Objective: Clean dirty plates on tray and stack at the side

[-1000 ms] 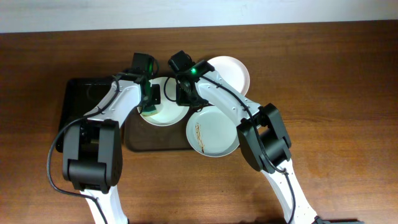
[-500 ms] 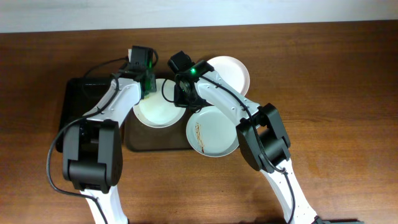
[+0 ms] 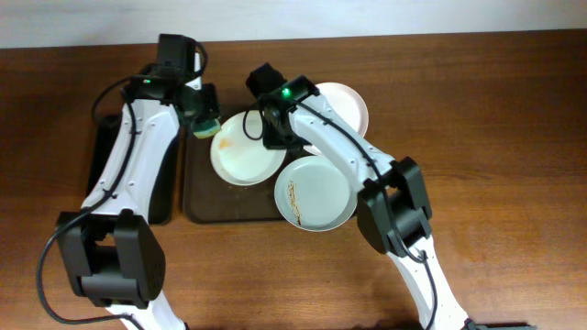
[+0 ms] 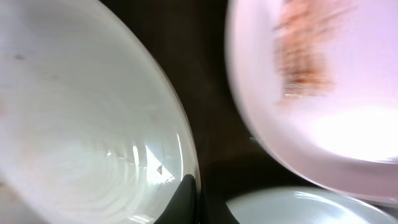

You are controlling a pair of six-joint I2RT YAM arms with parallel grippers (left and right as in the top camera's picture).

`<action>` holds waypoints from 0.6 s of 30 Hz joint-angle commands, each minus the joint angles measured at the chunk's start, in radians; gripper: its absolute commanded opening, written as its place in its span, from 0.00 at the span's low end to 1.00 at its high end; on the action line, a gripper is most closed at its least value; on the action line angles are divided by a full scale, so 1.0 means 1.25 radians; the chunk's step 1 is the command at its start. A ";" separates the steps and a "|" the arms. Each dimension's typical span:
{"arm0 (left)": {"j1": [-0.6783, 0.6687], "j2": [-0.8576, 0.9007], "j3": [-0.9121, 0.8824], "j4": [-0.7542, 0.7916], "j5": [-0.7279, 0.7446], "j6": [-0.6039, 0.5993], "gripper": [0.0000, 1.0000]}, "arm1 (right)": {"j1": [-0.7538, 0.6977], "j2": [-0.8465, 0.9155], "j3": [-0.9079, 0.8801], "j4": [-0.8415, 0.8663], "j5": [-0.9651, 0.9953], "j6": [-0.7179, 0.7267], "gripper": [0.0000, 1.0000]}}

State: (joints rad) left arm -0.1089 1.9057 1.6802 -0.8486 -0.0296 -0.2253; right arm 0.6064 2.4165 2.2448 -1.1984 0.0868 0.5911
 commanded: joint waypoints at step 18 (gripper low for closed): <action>0.038 -0.002 0.003 0.003 0.061 -0.054 0.01 | 0.221 -0.109 0.042 -0.197 0.778 0.121 0.04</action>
State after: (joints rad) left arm -0.0837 1.9057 1.6798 -0.8448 0.0124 -0.2714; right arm 0.8928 2.2936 2.2841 -1.4334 0.9699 0.7078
